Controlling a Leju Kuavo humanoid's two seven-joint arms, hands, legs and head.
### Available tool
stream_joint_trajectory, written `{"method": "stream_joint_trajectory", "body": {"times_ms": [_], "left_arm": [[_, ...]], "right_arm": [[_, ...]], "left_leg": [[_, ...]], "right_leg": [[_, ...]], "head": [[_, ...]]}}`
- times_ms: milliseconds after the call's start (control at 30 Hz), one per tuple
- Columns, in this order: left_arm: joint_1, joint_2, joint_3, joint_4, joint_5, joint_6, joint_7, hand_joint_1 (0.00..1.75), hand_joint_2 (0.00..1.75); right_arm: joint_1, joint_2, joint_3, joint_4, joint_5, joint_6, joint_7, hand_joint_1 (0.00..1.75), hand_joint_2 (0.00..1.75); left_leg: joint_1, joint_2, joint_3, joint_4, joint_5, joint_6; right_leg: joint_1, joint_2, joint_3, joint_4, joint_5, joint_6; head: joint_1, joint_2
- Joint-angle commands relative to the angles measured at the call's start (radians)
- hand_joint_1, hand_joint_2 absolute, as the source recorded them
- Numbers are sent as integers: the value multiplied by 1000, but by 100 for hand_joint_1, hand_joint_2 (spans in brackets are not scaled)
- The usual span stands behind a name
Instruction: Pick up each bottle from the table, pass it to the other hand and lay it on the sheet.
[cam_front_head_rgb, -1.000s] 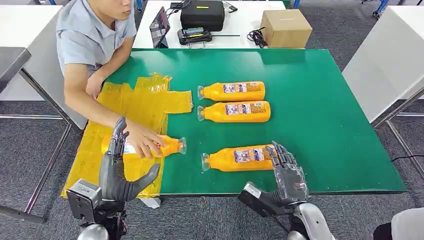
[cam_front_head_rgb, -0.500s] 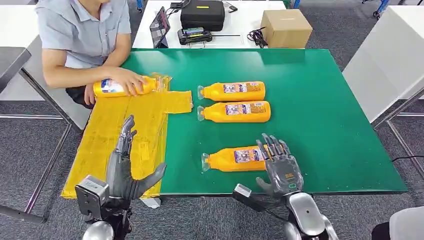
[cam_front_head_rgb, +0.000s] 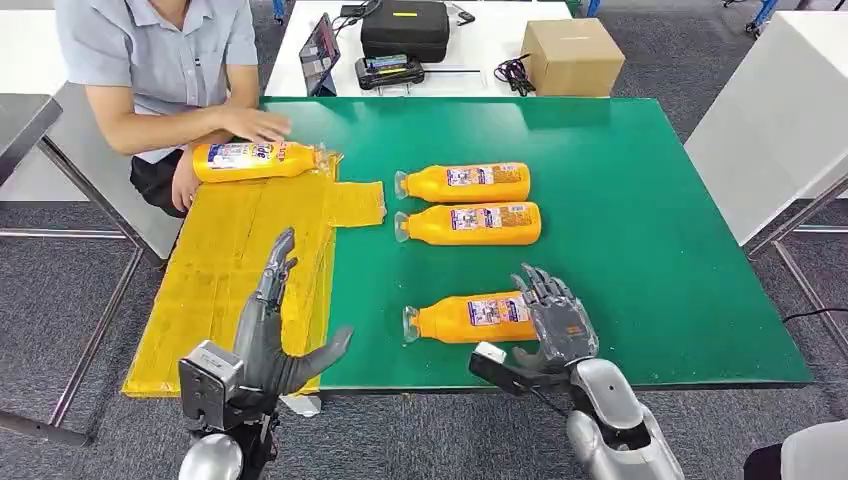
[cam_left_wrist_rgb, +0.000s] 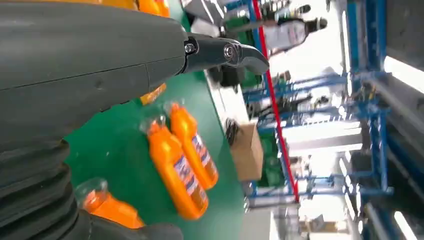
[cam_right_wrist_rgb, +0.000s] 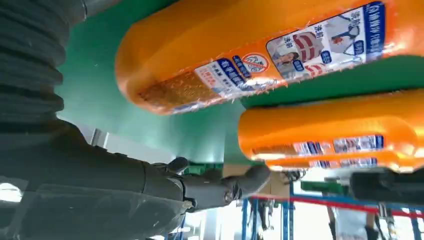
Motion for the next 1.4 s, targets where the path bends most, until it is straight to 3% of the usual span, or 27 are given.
{"method": "stream_joint_trajectory", "body": {"times_ms": [33, 367, 667, 900, 1067, 1367, 1400], "left_arm": [[-46, 31, -48, 98, -2, -7, 14, 0, 175], [-55, 33, -60, 117, 5, -13, 31, 0, 175], [-81, 42, -76, 148, 19, -21, 37, 0, 175], [-82, 42, -76, 149, 20, -22, 37, 0, 175], [-102, 45, -90, 175, 36, -28, 38, 0, 175], [-120, 48, -103, 198, 50, -31, 39, 0, 175], [-125, 49, -105, 204, 53, -31, 39, 0, 175]], "right_arm": [[-90, -21, 19, 168, -12, 18, 2, 0, 175], [-123, -26, 55, 183, -10, 27, 6, 0, 175], [-214, -81, 111, 320, -94, 106, -2, 0, 175], [-216, -81, 112, 322, -96, 106, -3, 0, 175], [-303, -121, 177, 421, -168, 161, -24, 0, 175], [-369, -171, 278, 476, -224, 210, -33, 0, 175], [-375, -191, 296, 480, -243, 226, -37, 7, 175]], "left_leg": [[1, 0, 3, -1, 0, -1], [2, 3, 4, 0, -2, -3], [1, 1, 4, -1, -1, -2], [1, 1, 3, 0, -1, -2], [0, 2, 2, 0, 0, -1], [1, 3, 4, 1, -2, -2], [2, 2, 4, 1, -1, -2]], "right_leg": [[1, 0, 3, -1, 0, -2], [2, 2, 4, 0, -1, -3], [1, 1, 4, -1, 0, -2], [1, 0, 3, -1, 0, -2], [1, 1, 2, 0, 0, -2], [2, 2, 4, 0, 0, -3], [2, 1, 5, -1, 0, -3]], "head": [[0, 0], [0, 0], [0, 0], [0, 0], [0, 0], [0, 0], [0, 0]]}}
